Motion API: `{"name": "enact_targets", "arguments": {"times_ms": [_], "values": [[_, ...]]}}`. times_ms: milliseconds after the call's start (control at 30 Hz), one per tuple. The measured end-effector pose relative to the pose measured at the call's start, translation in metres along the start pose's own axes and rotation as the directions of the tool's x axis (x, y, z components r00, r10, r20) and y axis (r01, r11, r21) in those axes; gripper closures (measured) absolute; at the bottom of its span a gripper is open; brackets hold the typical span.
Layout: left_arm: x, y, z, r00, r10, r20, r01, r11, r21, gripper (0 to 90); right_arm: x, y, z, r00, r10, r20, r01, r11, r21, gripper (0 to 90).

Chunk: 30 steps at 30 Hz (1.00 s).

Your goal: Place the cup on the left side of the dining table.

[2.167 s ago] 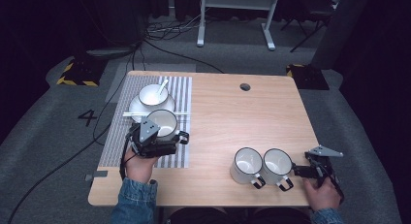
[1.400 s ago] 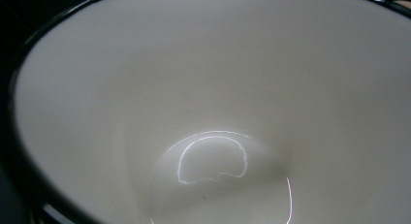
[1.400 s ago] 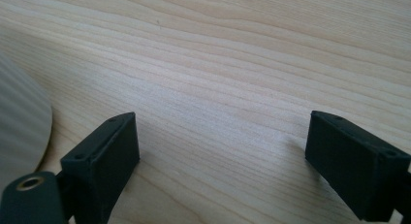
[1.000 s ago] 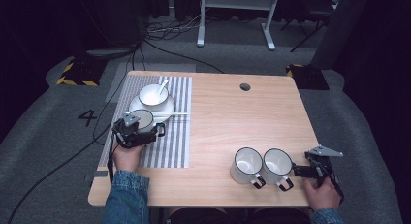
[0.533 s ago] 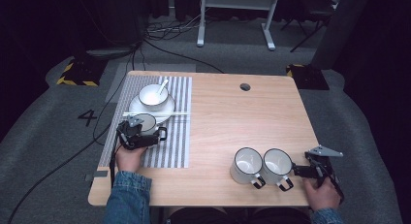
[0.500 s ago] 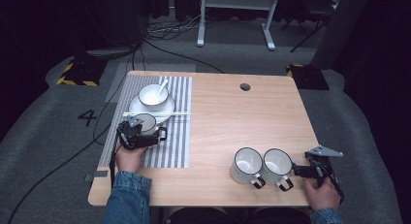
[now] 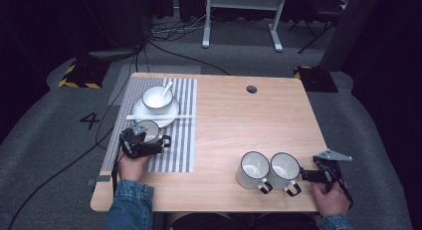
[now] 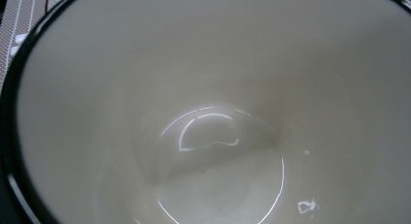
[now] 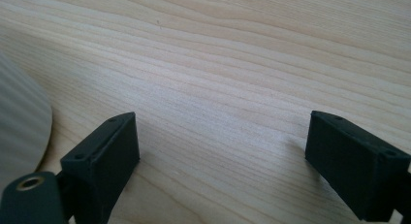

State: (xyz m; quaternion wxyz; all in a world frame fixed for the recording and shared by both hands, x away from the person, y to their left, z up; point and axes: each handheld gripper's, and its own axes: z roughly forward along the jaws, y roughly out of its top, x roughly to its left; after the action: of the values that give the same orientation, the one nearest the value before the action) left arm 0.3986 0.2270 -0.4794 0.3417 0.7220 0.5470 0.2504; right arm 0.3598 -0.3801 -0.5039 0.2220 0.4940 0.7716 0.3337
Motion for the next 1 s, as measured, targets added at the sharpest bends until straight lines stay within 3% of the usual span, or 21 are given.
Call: {"name": "enact_targets", "arguments": {"times_ms": [200,333,433,533,600,767,867,1000], "values": [[-0.001,0.0,0.0,1.0,-0.008,-0.003,0.008,1.0,0.001,2.6,0.0,0.0,0.0,1.0,0.001,-0.001,-0.001,1.0,0.0,12.1],[-0.002,0.002,-0.003,0.9997,-0.011,-0.02,0.011,0.9995,0.028,2.4,0.0,0.0,0.0,1.0,0.001,-0.001,-0.001,1.0,0.0,12.1],[-0.004,0.001,-0.01,0.9994,-0.014,-0.033,0.015,0.9994,0.03,2.2,0.0,0.0,0.0,1.0,0.0,-0.001,0.0,1.0,0.0,12.1],[-0.004,-0.001,-0.02,0.9986,-0.047,-0.024,0.047,0.9985,0.028,2.2,0.0,0.0,0.0,1.0,0.001,-0.001,-0.001,1.0,0.0,12.1],[-0.004,-0.002,-0.03,0.9984,-0.053,-0.02,0.053,0.9986,0.006,2.7,0.0,0.0,0.0,1.0,0.001,-0.001,-0.001,1.0,0.0,12.1],[-0.011,-0.009,-0.061,0.9987,-0.047,0.017,0.048,0.9977,-0.049,4.1,0.0,0.0,0.0,1.0,0.0,0.0,0.0,1.0,0.0,12.1],[-0.014,-0.014,-0.074,0.9965,-0.048,0.068,0.052,0.9969,-0.059,4.1,0.0,0.0,0.0,1.0,0.0,-0.001,0.0,1.0,0.0,12.1],[-0.018,-0.021,-0.091,0.9948,-0.038,0.094,0.045,0.9962,-0.074,4.1,0.0,0.0,0.0,1.0,0.001,0.0,-0.001,1.0,0.0,12.1]]}}
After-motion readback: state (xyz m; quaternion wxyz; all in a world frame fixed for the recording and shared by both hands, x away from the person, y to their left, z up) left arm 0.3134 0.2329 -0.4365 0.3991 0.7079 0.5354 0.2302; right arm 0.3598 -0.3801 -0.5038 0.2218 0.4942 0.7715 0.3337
